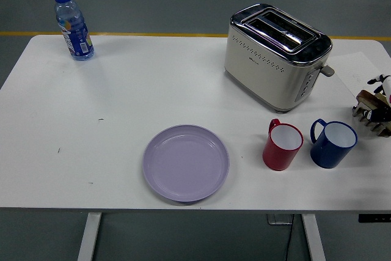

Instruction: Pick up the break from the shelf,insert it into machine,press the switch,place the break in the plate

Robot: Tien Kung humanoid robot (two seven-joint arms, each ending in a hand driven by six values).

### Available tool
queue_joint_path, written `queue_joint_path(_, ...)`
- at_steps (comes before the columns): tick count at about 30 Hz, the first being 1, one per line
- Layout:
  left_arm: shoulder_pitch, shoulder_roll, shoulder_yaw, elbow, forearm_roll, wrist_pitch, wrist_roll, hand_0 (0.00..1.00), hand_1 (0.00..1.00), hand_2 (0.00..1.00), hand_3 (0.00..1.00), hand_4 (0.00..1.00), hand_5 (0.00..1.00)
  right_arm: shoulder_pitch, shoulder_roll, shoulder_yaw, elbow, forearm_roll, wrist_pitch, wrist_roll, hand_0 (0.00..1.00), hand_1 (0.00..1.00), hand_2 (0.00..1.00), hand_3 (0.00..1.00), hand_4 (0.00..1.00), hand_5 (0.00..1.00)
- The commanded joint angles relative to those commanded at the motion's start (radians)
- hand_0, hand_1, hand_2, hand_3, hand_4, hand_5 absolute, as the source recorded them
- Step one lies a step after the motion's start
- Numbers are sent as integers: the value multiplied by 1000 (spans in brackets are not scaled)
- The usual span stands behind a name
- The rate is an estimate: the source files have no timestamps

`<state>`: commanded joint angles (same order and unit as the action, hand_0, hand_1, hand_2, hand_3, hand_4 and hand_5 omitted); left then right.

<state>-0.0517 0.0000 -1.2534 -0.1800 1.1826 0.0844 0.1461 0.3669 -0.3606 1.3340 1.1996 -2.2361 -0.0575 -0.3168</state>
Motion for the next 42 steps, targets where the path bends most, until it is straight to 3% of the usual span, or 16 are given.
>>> queue_joint_path(1, 0, 0, 2, 0, -1, 0, 0, 719, 790, 819, 734, 434, 958, 3, 1, -4, -7, -4, -7, 1, 451, 473, 485, 591, 742, 64)
queue_joint_path(7, -2, 0, 4, 0, -3, 0, 0, 719, 790, 819, 734, 434, 958, 14, 2, -16, -30, -16, -33, -3, 451, 473, 485, 591, 742, 64)
queue_joint_path(8, -2, 0, 5, 0, -5, 1, 0, 718, 790, 817, 733, 434, 959, 15, 2, -18, -35, -17, -38, -5, 403, 436, 456, 548, 628, 2)
queue_joint_path(13, -2, 0, 4, 0, -4, 1, 0, 718, 790, 817, 733, 434, 959, 20, 4, -23, -50, -33, -40, 3, 403, 436, 456, 548, 628, 2)
queue_joint_path(14, -2, 0, 5, 0, -5, 1, 0, 718, 789, 816, 733, 434, 958, 21, 5, -24, -54, -33, -38, 3, 335, 399, 441, 520, 528, 2)
queue_joint_path(18, -2, 0, 5, 0, -3, 1, 0, 718, 789, 816, 733, 434, 958, 23, 5, -27, -61, -33, -39, 3, 335, 399, 441, 520, 528, 2)
queue_joint_path(23, -2, 0, 3, 0, 0, 1, 1, 718, 788, 816, 733, 434, 958, 24, 4, -28, -64, -33, -81, 10, 338, 386, 435, 498, 491, 2)
queue_joint_path(31, -1, 0, 0, 0, 2, 1, 0, 718, 788, 815, 732, 435, 957, 26, -22, -12, -17, -33, -205, 61, 358, 359, 411, 470, 481, 2)
queue_joint_path(38, 3, 0, -9, 0, 11, 1, 2, 716, 788, 815, 731, 435, 957, 24, -59, 18, 65, -26, -229, 85, 328, 333, 396, 461, 502, 2)
queue_joint_path(42, 7, 0, -15, 0, 19, 0, 3, 716, 788, 815, 731, 435, 957, 41, -86, 28, 134, 9, -268, 103, 328, 333, 396, 461, 502, 2)
